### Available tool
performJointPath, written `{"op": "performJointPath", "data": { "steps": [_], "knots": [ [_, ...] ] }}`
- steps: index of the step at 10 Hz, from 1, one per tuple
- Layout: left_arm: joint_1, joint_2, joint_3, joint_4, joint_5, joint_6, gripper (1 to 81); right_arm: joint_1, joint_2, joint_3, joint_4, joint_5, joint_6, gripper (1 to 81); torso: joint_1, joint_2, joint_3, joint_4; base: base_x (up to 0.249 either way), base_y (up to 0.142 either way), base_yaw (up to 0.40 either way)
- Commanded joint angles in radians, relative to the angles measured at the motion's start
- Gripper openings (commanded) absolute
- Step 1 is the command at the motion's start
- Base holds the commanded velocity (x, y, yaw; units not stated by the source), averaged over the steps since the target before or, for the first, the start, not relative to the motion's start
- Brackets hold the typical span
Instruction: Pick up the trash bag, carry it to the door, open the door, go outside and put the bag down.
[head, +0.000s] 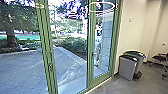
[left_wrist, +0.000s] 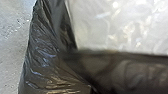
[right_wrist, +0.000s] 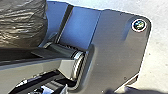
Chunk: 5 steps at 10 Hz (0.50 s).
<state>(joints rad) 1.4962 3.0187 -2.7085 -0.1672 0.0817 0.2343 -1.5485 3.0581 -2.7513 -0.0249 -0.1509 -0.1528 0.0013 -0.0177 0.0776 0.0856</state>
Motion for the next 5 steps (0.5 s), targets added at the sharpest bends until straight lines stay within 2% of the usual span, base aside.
{"op": "performJointPath", "data": {
  "steps": [1, 5],
  "knots": [
    [-0.069, -0.003, 0.004, 0.006, 0.056, 0.005, 1.0, 0.063, 0.001, 0.000, 0.006, -0.058, -0.002, 81.1, 0.000, 0.000, 0.000, 0.000, 0.137, -0.067, 0.000],
    [-0.067, -0.004, 0.003, 0.012, 0.056, 0.005, 1.0, 0.063, -0.002, -0.013, 0.006, -0.058, -0.001, 81.1, 0.000, 0.000, 0.000, 0.000, 0.137, -0.066, 0.000]
  ]
}}
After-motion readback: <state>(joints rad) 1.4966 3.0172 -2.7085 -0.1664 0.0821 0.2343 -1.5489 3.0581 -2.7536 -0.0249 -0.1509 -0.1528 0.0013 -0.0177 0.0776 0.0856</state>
